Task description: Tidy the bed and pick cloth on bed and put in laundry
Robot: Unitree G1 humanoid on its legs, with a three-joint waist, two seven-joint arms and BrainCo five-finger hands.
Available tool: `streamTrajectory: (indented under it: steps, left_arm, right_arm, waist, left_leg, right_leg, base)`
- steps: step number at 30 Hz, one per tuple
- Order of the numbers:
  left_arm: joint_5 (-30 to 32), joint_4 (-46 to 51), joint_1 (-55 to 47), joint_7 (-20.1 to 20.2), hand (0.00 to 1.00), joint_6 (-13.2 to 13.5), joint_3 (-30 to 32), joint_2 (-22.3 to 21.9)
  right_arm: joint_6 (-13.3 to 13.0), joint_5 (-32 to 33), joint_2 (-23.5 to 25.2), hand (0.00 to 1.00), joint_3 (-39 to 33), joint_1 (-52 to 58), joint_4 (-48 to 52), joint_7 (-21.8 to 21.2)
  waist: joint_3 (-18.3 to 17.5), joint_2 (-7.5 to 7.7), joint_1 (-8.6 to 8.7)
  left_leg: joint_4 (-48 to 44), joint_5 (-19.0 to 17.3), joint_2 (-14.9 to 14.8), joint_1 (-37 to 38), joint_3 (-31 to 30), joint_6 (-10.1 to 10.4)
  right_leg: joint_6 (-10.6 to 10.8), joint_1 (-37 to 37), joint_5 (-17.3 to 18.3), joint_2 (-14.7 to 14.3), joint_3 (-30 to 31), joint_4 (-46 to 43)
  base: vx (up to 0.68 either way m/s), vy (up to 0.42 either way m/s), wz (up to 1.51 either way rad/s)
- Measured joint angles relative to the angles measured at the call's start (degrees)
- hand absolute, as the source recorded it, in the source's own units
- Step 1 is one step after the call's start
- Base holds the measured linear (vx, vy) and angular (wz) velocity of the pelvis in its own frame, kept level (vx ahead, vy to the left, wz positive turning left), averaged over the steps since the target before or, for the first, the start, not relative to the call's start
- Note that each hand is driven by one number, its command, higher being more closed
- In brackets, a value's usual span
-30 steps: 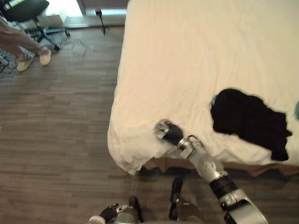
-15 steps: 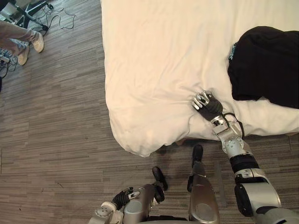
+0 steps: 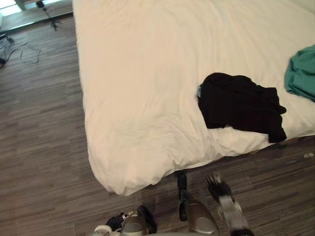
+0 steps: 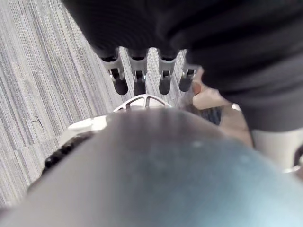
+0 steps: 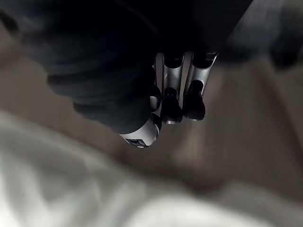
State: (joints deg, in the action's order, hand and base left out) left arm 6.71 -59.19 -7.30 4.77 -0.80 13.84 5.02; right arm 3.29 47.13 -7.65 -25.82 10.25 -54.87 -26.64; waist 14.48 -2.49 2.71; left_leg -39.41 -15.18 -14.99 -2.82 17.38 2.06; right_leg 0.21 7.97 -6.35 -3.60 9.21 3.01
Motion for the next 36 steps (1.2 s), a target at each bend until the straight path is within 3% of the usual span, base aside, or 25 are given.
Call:
streamTrajectory:
  steps: [2,5,6,7,11,12,13,14,15,16,17,18,19,20,21,22,24,25,26,29,30,32,34,35,36]
  left_arm:
    - [0.32,-0.02,-0.38,-1.35,0.00,0.69,-0.29,-0.21]
    - [0.00,-2.50,0.75,-2.21,0.00,0.43,-2.66,0.51]
    - [-0.85,-2.40,0.73,-2.27,0.00,0.27,-3.29,0.52]
    - [-1.39,-2.32,0.93,-2.16,0.00,-0.32,-3.66,0.67]
    - [-1.85,-2.42,-0.70,-2.73,0.00,-3.53,-7.14,2.03]
    - [-1.84,-2.44,-0.90,-2.75,0.00,-3.76,-8.10,2.70]
    - [-1.83,-2.51,-1.14,-2.36,0.00,-3.93,-9.48,4.04]
    - [-1.72,-2.51,-0.82,-0.37,0.00,-3.89,-11.33,5.94]
    - [-1.72,-2.51,-0.72,-0.04,0.00,-3.89,-11.64,6.13]
    - [-1.72,-2.85,0.11,0.99,0.00,-3.54,-12.41,5.27]
    - [-1.94,-1.73,0.89,1.29,0.00,-3.44,-14.58,5.78]
    - [-2.37,-0.61,1.21,1.31,0.00,-3.38,-15.47,6.36]
    - [-2.98,-0.21,2.25,1.12,0.00,-3.32,-15.90,7.17]
    - [-3.67,-0.30,3.25,1.09,0.00,-3.22,-16.28,6.95]
    - [-4.71,-0.90,4.50,1.41,0.00,-2.46,-16.58,5.35]
    - [-4.82,-0.92,5.52,1.42,0.00,-1.82,-17.15,5.29]
    - [-4.66,-1.18,8.82,1.52,0.00,-1.12,-19.46,5.74]
    - [-4.65,-1.24,8.77,1.34,0.00,-1.08,-19.33,6.18]
    - [-4.67,-1.33,9.02,1.10,0.00,-1.10,-19.28,7.11]
    - [-6.18,-2.51,8.81,-0.20,0.00,0.32,-19.27,5.84]
    - [-7.23,-3.36,8.50,-0.74,0.00,0.63,-19.14,4.29]
    - [-8.00,-3.10,6.83,-0.60,0.00,2.32,-17.50,1.69]
    - [-8.03,-2.83,6.29,-0.70,0.00,3.71,-17.27,0.74]
    - [-12.54,-5.74,6.04,-5.72,0.00,1.06,-17.15,3.00]
    - [-12.54,-5.74,6.04,-5.72,0.00,1.06,-17.15,3.00]
  right_arm:
    - [-0.91,-0.08,-1.53,0.00,1.82,0.36,0.49,-0.71]
    - [-3.33,0.01,-0.57,0.00,3.88,-0.76,3.16,-2.74]
    - [-4.45,-0.29,1.39,0.00,4.45,-1.20,4.59,-3.10]
    - [-5.17,-1.23,3.29,0.00,4.65,-1.49,4.92,-3.41]
    - [-9.48,-6.79,5.64,0.00,9.77,1.06,6.58,-2.53]
    - [-10.00,-6.84,5.56,0.00,11.16,1.72,6.42,-2.04]
    - [-10.94,-7.22,5.45,0.00,13.66,1.62,5.62,-0.98]
    - [-12.02,-7.73,5.23,0.00,17.30,-0.46,3.81,0.04]
    - [-12.05,-7.83,5.16,0.00,17.65,-1.03,3.40,0.15]
    - [-11.79,-8.56,3.38,0.00,17.28,-5.92,1.19,1.01]
    - [-11.95,-8.81,2.48,0.00,16.84,-6.03,0.02,1.42]
    - [-11.93,-8.97,2.15,0.00,16.92,-4.76,-0.15,1.54]
    - [-12.40,-9.05,2.08,0.00,17.46,-4.79,0.32,1.46]
    - [-13.29,-9.31,1.93,0.00,17.83,-5.33,-0.20,1.25]
    - [-13.75,-10.70,0.27,0.00,16.61,-7.27,-0.58,0.79]
    - [-13.90,-11.19,0.18,0.00,16.24,-7.32,-1.09,0.76]
    - [-14.46,-13.58,0.90,0.00,15.84,-6.40,-3.92,0.10]
    - [-14.37,-14.27,1.57,0.00,16.26,-6.39,-4.43,-0.18]
    - [-14.28,-15.89,2.29,0.00,16.79,-6.68,-4.59,-0.32]
    - [-13.91,-18.04,1.51,0.00,17.07,-6.84,-4.65,0.22]
    - [-13.31,-19.49,0.19,0.00,17.03,-6.88,-4.91,1.11]
    - [-12.36,-21.39,-2.27,0.00,16.38,-6.92,-6.41,2.51]
    - [-11.72,-22.41,-4.15,0.00,15.20,-6.74,-7.18,3.27]
    - [-10.53,-22.24,2.90,0.00,8.01,-0.36,-7.83,8.64]
    - [-10.53,-22.24,2.90,0.00,8.01,-0.36,-7.83,8.64]
  waist:
    - [-1.74,0.05,-0.46]
    - [-3.17,0.02,-0.01]
    - [-3.28,-0.01,-1.59]
    - [-3.23,0.47,-2.64]
    - [-3.75,1.68,-2.84]
    - [-4.30,2.55,-2.77]
    - [-4.60,4.47,-2.91]
    - [-4.79,6.82,-3.00]
    - [-4.88,7.12,-3.15]
    - [-3.34,3.70,-2.75]
    - [-3.56,3.57,-1.32]
    - [-4.15,4.56,-1.58]
    - [-4.11,5.95,-2.13]
    - [-5.09,5.05,-2.67]
    - [-6.56,0.19,-2.98]
    - [-6.41,0.85,-2.10]
    - [-7.77,3.91,-1.75]
    - [-8.71,5.51,-1.83]
    - [-9.05,7.04,-1.34]
    - [-8.68,5.60,-1.40]
    - [-8.05,4.22,-1.40]
    - [-7.56,2.34,-2.21]
    - [-7.46,0.32,-2.34]
    - [-9.15,3.91,0.05]
    - [-9.15,3.91,0.05]
  left_leg:
    - [-2.91,-2.82,0.26,-0.91,-6.05,-1.21]
    - [5.10,-4.72,0.22,-0.86,-13.90,1.26]
    - [10.88,-6.75,-0.49,2.42,-10.98,4.98]
    - [15.39,-8.36,-0.99,5.89,-5.96,7.14]
    - [23.53,-7.62,-1.15,14.11,8.43,8.47]
    - [23.26,-7.50,-0.20,14.38,9.54,8.55]
    - [23.47,-6.42,2.18,15.06,11.03,7.62]
    - [23.44,-5.34,5.70,13.24,10.66,0.79]
    - [23.99,-6.13,6.68,12.53,10.19,-0.58]
    - [28.16,-1.92,4.42,12.50,14.31,3.07]
    - [27.29,-1.12,4.10,13.31,15.29,4.96]
    - [25.59,-1.16,4.74,13.13,15.90,5.02]
    - [23.17,-1.53,5.78,11.55,15.98,4.81]
    - [26.47,-2.37,7.81,9.79,13.55,2.12]
    - [30.48,2.39,5.48,6.75,13.15,0.39]
    - [31.00,3.92,5.65,6.75,14.17,1.55]
    - [31.74,6.27,6.49,5.87,16.97,2.18]
    - [30.04,6.37,5.87,4.79,18.41,2.51]
    - [28.11,6.92,4.10,3.74,18.80,3.71]
    - [27.31,8.22,0.08,3.28,17.35,5.71]
    - [25.30,8.22,-0.93,2.43,11.47,5.65]
    - [20.68,5.49,-0.21,0.97,-0.73,6.50]
    - [17.08,2.30,1.71,1.02,-4.77,5.45]
    - [41.20,11.44,6.78,10.15,-7.47,6.35]
    - [41.20,11.44,6.78,10.15,-7.47,6.35]
  right_leg:
    - [0.09,-0.12,0.18,-1.99,5.52,-0.66]
    - [2.68,1.77,-1.81,-4.14,10.00,-2.98]
    - [4.98,4.45,-1.74,-5.22,6.57,-3.13]
    - [3.14,6.06,-0.47,-3.81,-0.01,-3.36]
    - [-1.20,7.72,3.44,4.34,-27.38,-12.42]
    - [-1.26,8.22,3.14,5.64,-29.23,-14.90]
    - [-4.45,8.91,-0.46,5.98,-28.52,-14.93]
    - [-1.04,7.03,-11.00,4.39,-23.66,-3.76]
    - [1.12,6.45,-14.43,4.02,-22.49,-0.31]
    - [-6.69,9.08,2.03,5.33,-27.25,-18.29]
    - [-7.24,9.89,13.77,11.34,-31.94,-36.18]
    - [-5.56,9.59,15.25,13.45,-32.14,-39.25]
    - [-3.95,7.58,13.96,11.09,-31.14,-33.74]
    - [-2.51,4.64,11.70,6.78,-27.61,-22.50]
    - [-5.09,4.46,11.60,3.89,-26.68,-24.46]
    - [-4.95,5.66,15.30,7.07,-27.22,-32.68]
    - [2.99,-2.36,17.34,19.17,-25.01,-31.70]
    - [3.90,-5.67,13.38,21.52,-24.79,-24.52]
    - [10.00,-10.17,11.12,20.02,-23.16,-14.85]
    - [9.84,-11.61,10.90,15.14,-24.70,-7.91]
    - [7.92,-12.30,10.81,13.21,-23.86,-6.55]
    - [6.07,-11.72,11.46,12.25,-21.08,-6.34]
    - [5.61,-11.26,11.44,11.65,-19.86,-6.48]
    - [5.99,-14.08,8.57,12.60,-23.50,-2.62]
    - [5.98,-14.08,8.57,12.60,-23.50,-2.62]
  base:
    - [0.15,0.155,-2.04]
    - [-0.02,0.180,-1.53]
    - [-0.19,0.204,-1.88]
    - [-0.20,0.152,-1.62]
    - [-0.12,0.055,-1.15]
    - [-0.02,-0.004,-1.05]
    - [-0.08,-0.015,-1.44]
    - [-0.13,-0.029,-1.48]
    - [-0.30,-0.081,-1.81]
    - [-0.22,-0.053,-0.93]
    - [-0.19,-0.080,-0.78]
    - [-0.15,-0.095,-0.45]
    - [-0.23,-0.098,-1.02]
    - [-0.37,-0.060,-1.51]
    - [-0.30,-0.021,-1.20]
    - [-0.25,-0.053,-0.80]
    - [-0.14,-0.174,-0.77]
    - [-0.16,-0.372,-1.04]
    - [-0.11,-0.323,-0.73]
    - [-0.14,-0.392,-0.69]
    - [-0.11,-0.272,-0.59]
    - [-0.10,-0.134,-0.72]
    - [-0.09,-0.002,-0.43]
    - [-0.03,0.002,-0.08]
    - [0.00,0.000,0.00]
